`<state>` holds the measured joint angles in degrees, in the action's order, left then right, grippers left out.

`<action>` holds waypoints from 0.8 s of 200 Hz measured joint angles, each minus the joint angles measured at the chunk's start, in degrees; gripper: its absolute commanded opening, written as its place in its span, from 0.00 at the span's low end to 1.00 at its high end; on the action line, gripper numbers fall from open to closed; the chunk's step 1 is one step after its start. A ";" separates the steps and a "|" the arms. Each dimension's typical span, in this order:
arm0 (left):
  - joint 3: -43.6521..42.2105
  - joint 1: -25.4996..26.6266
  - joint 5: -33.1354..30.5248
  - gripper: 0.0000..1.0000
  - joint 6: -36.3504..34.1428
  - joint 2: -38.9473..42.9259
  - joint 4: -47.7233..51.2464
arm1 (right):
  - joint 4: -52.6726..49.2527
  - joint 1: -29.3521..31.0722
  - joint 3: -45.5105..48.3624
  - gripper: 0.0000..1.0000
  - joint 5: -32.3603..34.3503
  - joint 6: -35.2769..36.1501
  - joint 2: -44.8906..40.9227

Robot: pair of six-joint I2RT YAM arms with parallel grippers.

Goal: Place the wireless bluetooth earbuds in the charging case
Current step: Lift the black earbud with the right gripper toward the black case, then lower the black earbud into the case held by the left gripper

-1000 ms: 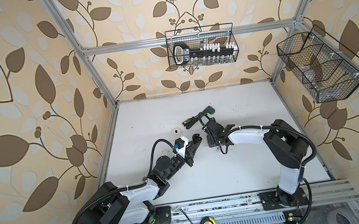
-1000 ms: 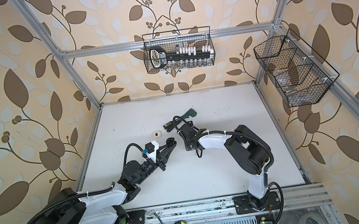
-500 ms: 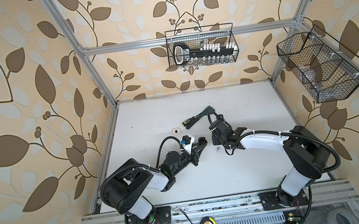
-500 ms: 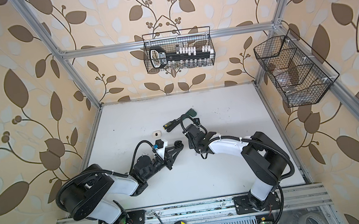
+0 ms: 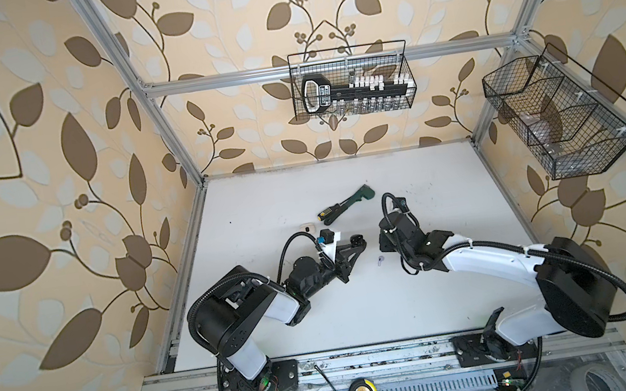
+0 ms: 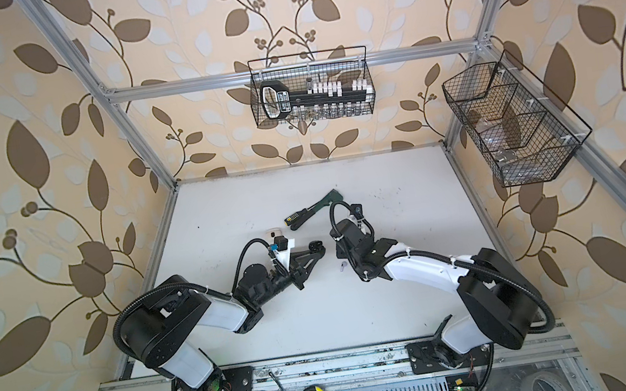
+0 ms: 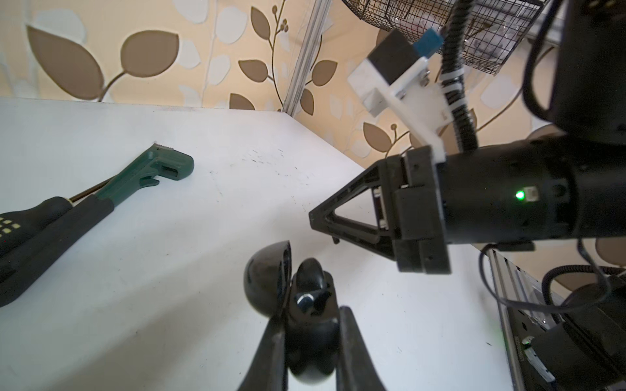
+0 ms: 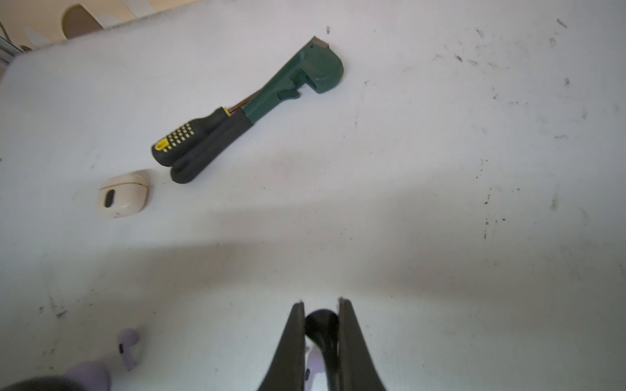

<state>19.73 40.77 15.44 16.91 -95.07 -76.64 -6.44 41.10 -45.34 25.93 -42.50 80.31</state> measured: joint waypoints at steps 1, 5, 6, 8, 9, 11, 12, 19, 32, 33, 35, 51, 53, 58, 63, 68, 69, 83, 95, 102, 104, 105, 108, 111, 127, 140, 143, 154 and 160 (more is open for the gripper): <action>0.02 0.00 0.04 0.00 0.02 0.00 0.00 | 0.00 0.04 0.04 0.13 0.02 0.00 -0.17; 0.02 0.00 0.44 0.00 0.02 0.00 -0.02 | 0.09 0.24 0.24 0.13 0.11 -0.33 -1.25; 0.02 0.00 0.50 0.00 0.04 0.00 -0.02 | 0.11 0.28 0.28 0.13 0.11 -0.37 -1.44; 0.02 0.00 0.68 0.00 0.04 0.00 -0.02 | 0.24 0.42 0.37 0.13 0.24 -0.46 -1.97; 0.02 0.00 0.74 0.00 0.04 0.00 -0.02 | 0.28 0.46 0.39 0.13 0.26 -0.50 -2.12; 0.02 0.00 0.96 0.00 0.04 0.00 -0.02 | 0.31 0.59 0.46 0.13 0.26 -0.70 -2.60; 0.02 0.02 1.01 0.00 0.04 0.00 -0.02 | 0.31 0.66 0.48 0.13 0.26 -0.83 -2.95; 0.02 0.00 1.53 0.00 0.04 0.00 -0.02 | 0.39 1.18 0.55 0.13 0.46 -1.29 -4.61; 0.07 0.02 2.62 0.00 -0.02 0.00 -0.02 | 0.94 2.25 0.57 0.13 0.63 -2.23 -7.28; 0.07 0.00 2.71 0.00 -0.02 0.00 -0.02 | 1.01 2.32 0.57 0.13 0.63 -2.29 -7.41; 0.07 0.02 2.84 0.00 -0.04 0.00 -0.02 | 1.14 2.54 0.57 0.13 0.66 -2.47 -7.78; 0.11 0.02 4.20 0.00 -0.26 0.00 -0.02 | 1.68 4.13 0.55 0.13 0.66 -3.72 -9.84; 0.11 0.02 4.31 0.00 -0.28 0.00 -0.02 | 1.70 4.28 0.55 0.13 0.66 -3.87 -9.97; 0.11 0.00 4.76 0.00 -0.35 0.02 -0.02 | 1.75 4.90 0.55 0.13 0.68 -4.37 -10.40; 0.11 0.00 5.20 0.00 -0.46 0.07 -0.04 | 1.79 5.51 0.55 0.13 0.76 -4.81 -10.73; 0.11 0.02 5.55 0.00 -0.55 0.09 -0.02 | 1.88 6.12 0.55 0.13 0.81 -5.27 -11.08; 0.11 0.02 5.60 0.00 -0.57 0.09 -0.02 | 1.90 6.29 0.55 0.13 0.87 -5.40 -11.19; 0.11 0.02 6.54 0.00 -0.85 0.20 -0.04 | 2.38 8.24 0.57 0.13 1.38 -6.60 -12.17; 0.11 0.02 7.19 0.00 -0.98 0.33 -0.07 | 3.37 10.45 0.57 0.14 2.32 -7.50 -13.00; 0.11 0.02 7.63 0.00 -1.05 0.44 -0.07 | 4.00 11.76 0.57 0.15 2.86 -7.82 -13.29; 0.13 0.02 7.80 0.00 -1.07 0.48 -0.09 | 4.13 12.02 0.57 0.15 3.02 -7.87 -13.33; 0.13 0.02 7.87 0.00 -1.07 0.50 -0.09 | 4.24 12.26 0.57 0.15 3.10 -7.96 -13.35; 0.13 0.02 8.17 0.00 -1.07 0.55 -0.09 | 4.52 12.87 0.57 0.15 3.32 -8.11 -13.40; 0.13 0.02 8.31 0.00 -1.09 0.61 -0.09 | 4.74 13.35 0.57 0.15 3.58 -8.17 -13.42; 0.15 0.02 8.94 0.00 -1.11 0.96 -0.11 | 6.23 16.06 0.57 0.16 5.05 -8.72 -13.40; 0.15 0.02 9.44 0.00 -1.16 1.38 -0.11 | 7.52 17.44 0.68 0.16 5.90 -9.03 -13.33; 0.15 0.02 9.57 0.00 -1.22 1.53 -0.11 | 7.89 17.64 0.70 0.16 6.10 -9.14 -13.27; 0.15 0.02 9.70 0.00 -1.33 2.16 -0.11 | 8.90 17.88 0.76 0.16 6.62 -9.46 -12.81; 0.15 0.02 9.73 0.00 -1.40 2.58 -0.11 | 9.29 17.88 0.83 0.16 6.91 -9.62 -12.52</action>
<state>19.88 40.80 25.17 15.51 -92.49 -76.75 2.85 58.98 -44.51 32.84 -52.12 67.79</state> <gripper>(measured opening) 0.198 0.159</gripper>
